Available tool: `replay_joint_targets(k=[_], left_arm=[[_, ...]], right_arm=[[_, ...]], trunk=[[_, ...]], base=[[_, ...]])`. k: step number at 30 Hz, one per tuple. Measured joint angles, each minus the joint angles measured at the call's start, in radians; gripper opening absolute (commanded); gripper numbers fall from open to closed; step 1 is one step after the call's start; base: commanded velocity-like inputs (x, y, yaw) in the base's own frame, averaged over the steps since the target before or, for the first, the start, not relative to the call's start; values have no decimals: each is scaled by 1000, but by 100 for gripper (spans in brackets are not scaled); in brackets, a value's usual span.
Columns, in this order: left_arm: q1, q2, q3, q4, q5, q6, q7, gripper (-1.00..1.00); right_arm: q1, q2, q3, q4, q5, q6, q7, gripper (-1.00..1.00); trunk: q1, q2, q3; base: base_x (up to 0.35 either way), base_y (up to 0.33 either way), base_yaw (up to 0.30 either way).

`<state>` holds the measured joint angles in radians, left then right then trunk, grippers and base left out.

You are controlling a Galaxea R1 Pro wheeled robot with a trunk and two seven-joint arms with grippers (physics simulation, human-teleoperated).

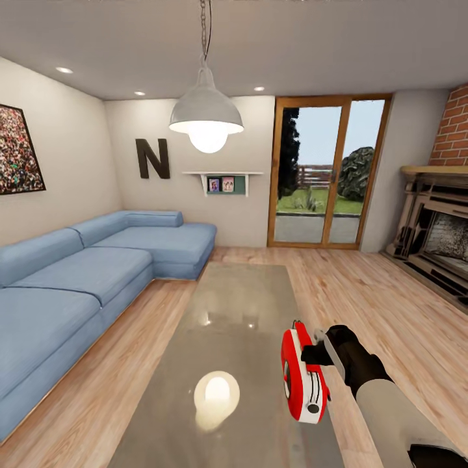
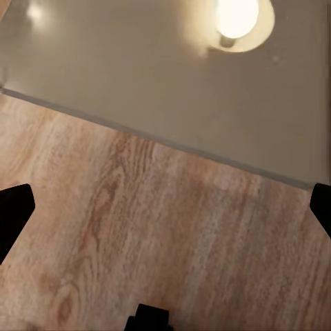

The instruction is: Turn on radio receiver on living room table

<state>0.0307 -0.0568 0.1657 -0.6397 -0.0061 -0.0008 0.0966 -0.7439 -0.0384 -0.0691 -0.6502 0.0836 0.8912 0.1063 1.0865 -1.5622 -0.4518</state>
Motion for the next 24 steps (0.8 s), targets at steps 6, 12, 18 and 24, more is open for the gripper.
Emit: replay_joint_targets(k=[6,12,18,24], left_arm=[[0,0,0,0,0,0,0,100],[0,0,0,0,0,-1,0,100],[0,0,0,0,0,-1,0,100],[0,2,3,0,4,-4,1,100]], right_arm=[[0,0,0,0,0,0,0,-100],[0,0,0,0,0,0,0,-100],[0,0,1,0,2,-1,0,-100],[0,-1,0,6,-3,-102,47,-100]], trunk=[[-23,42,19],[-46,84,38],[-69,126,56],[-69,126,57]], base=[[0,0,0],[0,0,0],[0,0,0],[0,0,0]])
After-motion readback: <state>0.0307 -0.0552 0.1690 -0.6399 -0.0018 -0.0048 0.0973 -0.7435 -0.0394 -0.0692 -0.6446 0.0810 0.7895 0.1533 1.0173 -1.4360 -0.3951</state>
